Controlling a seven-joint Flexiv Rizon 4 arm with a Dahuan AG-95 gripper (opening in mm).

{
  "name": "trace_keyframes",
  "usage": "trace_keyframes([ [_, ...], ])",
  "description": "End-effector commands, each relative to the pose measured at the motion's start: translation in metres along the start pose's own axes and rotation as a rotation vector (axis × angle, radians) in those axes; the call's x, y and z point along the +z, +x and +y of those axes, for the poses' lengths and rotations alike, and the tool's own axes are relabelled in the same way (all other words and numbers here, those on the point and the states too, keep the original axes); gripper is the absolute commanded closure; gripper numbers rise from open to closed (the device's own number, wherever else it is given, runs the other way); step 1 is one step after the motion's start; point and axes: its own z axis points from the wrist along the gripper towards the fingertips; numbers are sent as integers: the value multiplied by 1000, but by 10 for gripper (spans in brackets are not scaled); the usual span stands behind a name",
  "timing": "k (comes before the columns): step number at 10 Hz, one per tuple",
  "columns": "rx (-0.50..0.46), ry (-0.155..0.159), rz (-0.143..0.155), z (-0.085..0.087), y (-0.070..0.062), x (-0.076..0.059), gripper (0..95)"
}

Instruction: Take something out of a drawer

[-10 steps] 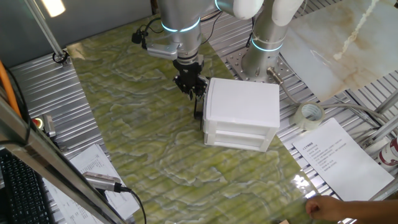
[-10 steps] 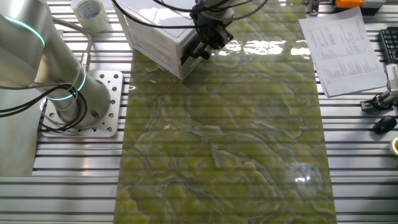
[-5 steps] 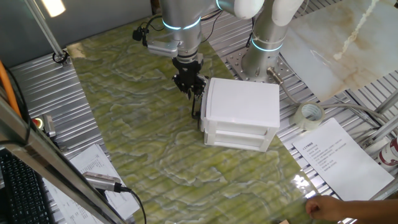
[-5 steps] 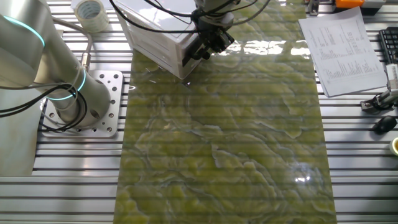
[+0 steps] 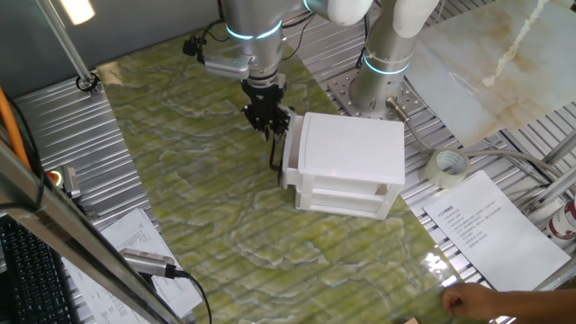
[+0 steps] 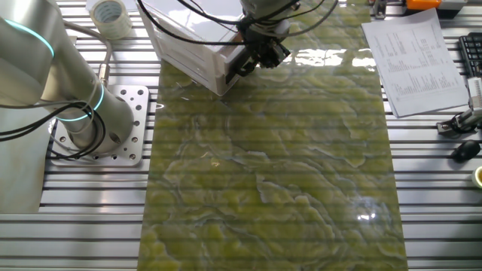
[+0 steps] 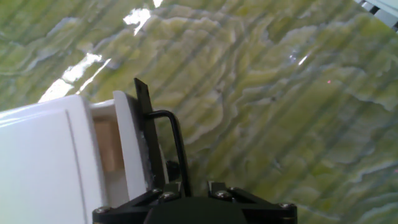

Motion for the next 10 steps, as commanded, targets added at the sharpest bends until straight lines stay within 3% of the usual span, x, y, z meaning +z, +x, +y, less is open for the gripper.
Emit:
trace_keyframes([
  [1,0,1,-3,-8,0,0,760],
  [4,-5,0,-1,-21,1,-8,760],
  [5,-7,0,-2,-24,1,-9,570],
  [10,-15,9,-3,-35,-4,-7,570],
])
